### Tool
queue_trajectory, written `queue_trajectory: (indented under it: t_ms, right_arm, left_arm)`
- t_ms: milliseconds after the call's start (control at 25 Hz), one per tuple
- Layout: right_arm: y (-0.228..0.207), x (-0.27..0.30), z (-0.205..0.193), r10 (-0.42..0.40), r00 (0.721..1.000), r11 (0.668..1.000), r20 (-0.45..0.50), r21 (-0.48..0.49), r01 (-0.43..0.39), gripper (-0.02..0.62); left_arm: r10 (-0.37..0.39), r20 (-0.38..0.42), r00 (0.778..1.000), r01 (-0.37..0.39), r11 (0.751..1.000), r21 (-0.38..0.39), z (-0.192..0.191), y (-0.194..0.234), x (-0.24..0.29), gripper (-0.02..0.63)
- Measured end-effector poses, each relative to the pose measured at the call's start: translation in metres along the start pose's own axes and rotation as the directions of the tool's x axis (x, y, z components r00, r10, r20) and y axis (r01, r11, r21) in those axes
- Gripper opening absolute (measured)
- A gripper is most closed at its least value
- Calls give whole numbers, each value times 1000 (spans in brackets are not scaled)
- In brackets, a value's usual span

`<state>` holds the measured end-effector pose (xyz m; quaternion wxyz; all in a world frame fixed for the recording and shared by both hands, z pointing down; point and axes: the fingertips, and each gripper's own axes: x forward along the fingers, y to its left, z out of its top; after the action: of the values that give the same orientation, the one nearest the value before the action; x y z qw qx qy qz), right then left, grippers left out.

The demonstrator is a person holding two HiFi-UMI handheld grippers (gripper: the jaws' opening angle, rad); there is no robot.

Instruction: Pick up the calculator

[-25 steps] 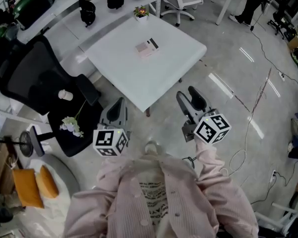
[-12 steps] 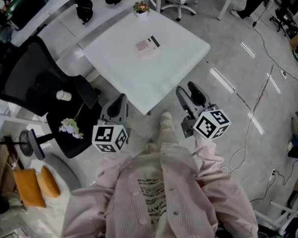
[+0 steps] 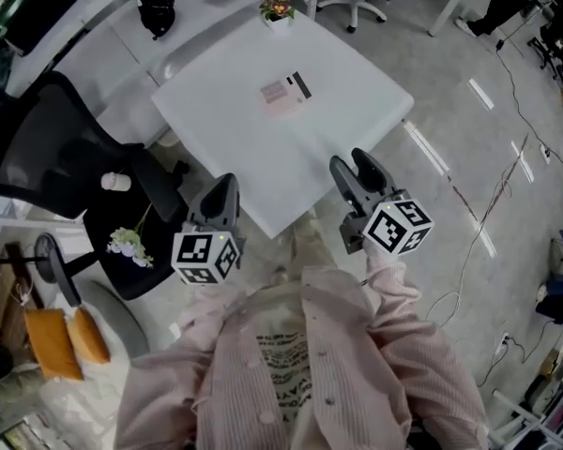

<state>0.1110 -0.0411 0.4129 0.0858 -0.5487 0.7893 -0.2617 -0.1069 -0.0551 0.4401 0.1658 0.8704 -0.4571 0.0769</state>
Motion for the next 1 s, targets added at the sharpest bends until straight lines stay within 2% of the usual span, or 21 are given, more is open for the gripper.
queue_trajectory:
  t_ms: [560,1000]
  right_arm:
    - [-84,125,3,68,978,995,-199,80,-53,218]
    - [-148,204,-18,98,938,991,-333,123,-59,218]
  left_arm:
    - [101,-109,989,-112,989,-94,-12,36,113,0]
    - [191,-187,964,-223,960,-168,-39,65,176,0]
